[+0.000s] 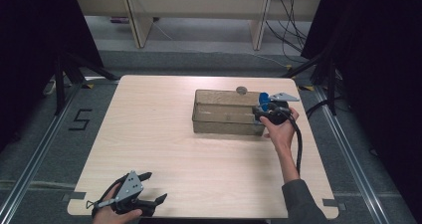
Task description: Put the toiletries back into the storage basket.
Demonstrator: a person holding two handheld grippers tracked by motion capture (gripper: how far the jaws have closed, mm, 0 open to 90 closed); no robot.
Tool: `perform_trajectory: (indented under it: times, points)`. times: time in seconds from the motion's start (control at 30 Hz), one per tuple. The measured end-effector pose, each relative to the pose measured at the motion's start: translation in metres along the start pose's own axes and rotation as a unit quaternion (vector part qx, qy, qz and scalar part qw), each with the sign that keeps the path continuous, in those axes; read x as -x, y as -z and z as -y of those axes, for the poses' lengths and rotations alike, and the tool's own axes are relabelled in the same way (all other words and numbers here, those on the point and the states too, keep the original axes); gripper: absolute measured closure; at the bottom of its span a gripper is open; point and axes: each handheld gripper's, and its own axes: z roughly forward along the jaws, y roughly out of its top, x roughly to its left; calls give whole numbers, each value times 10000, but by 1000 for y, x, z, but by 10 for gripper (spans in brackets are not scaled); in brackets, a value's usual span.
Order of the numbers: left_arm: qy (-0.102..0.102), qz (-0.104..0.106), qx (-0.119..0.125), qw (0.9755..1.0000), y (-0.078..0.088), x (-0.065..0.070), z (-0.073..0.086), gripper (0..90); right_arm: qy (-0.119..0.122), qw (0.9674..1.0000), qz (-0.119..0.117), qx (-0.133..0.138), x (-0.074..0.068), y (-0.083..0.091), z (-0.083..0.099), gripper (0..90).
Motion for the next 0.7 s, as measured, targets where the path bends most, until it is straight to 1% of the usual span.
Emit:
perform_trajectory:
  times: [0.03,0.07,0.1,0.13,0.17,0.2,0.23,0.3,0.33,0.4,0.43,0.47,0.5,0.53,0.57,0.6,0.67,0.7]
  points:
    - [0,0,-3,10000,0,0,0,146,114,9999,15,53,2,1,-1,308]
    - [-2,0,-6,10000,0,0,0,147,-24,10000,8,63,0,3,-1,296]
    - [0,-1,-8,10000,0,0,0,146,-71,9999,-14,92,-1,4,-1,292]
    - [4,-3,-3,10000,0,0,0,147,-21,9999,20,101,-1,6,-2,289]
    - [8,-20,7,10000,0,0,0,147,-8,9999,-10,139,-1,7,-2,288]
    - [12,-22,13,10000,0,0,0,146,66,9998,-25,177,-1,9,-2,287]
    - [10,-22,12,10000,0,0,0,146,21,9998,-43,200,-1,9,-2,287]
    - [8,-21,9,10000,0,0,0,146,98,9997,0,245,-1,13,-2,285]
    - [7,-21,9,10000,0,0,0,147,-69,9996,-18,275,-3,13,-1,284]
    - [8,-20,8,10000,0,0,0,146,0,9995,-46,328,-2,15,-1,285]
    - [13,-22,12,10000,0,0,0,146,-64,9994,-57,340,-3,17,0,283]
    - [22,-2,40,10000,0,0,0,147,-30,9995,-63,302,-3,20,0,282]
    - [9,-24,9,10000,0,0,0,146,-14,9993,-77,363,-3,20,1,282]
    - [10,-22,13,10000,0,0,0,147,68,9993,-66,371,-3,22,0,282]
    - [16,-13,29,10000,0,0,0,146,42,9991,-28,419,-4,22,1,282]
    - [9,-27,12,10000,0,0,0,146,-67,9994,-45,327,-6,25,0,282]
    - [8,-26,9,10000,0,0,0,146,-16,9991,-65,423,-6,26,0,279]
    - [10,-26,9,10000,0,0,0,146,-53,9992,-15,397,-8,28,0,277]
